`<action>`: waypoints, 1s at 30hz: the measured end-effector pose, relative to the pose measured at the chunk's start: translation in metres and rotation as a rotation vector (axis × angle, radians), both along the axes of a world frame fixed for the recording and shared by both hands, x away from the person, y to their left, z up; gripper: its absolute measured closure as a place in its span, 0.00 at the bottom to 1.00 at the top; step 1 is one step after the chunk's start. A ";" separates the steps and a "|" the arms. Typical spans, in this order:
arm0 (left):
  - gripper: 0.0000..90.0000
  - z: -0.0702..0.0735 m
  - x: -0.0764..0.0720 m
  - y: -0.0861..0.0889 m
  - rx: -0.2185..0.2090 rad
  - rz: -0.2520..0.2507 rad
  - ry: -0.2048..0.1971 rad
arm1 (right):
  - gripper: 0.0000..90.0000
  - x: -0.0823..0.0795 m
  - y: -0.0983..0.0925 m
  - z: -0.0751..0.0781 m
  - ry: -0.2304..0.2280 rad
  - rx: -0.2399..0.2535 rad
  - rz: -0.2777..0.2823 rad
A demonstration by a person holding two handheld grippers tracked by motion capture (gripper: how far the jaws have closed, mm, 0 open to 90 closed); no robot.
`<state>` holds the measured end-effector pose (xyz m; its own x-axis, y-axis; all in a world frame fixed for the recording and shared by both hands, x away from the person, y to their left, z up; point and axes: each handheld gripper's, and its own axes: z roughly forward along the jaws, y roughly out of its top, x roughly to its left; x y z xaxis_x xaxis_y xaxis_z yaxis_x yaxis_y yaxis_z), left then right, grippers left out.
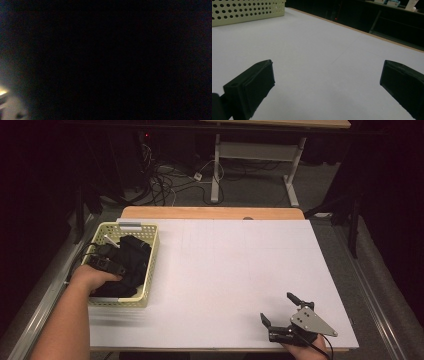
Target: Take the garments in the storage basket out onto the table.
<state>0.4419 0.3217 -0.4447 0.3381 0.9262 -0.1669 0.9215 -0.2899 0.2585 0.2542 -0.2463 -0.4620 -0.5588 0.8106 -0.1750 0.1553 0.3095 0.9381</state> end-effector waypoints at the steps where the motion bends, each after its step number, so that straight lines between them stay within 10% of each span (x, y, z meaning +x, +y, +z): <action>1: 0.31 0.001 -0.001 0.001 -0.001 -0.004 -0.003 | 0.00 0.000 0.000 0.000 0.001 0.001 0.000; 30: 0.41 0.030 0.004 -0.016 0.101 -0.008 0.072 | 0.00 -0.001 -0.011 0.003 -0.006 0.021 -0.021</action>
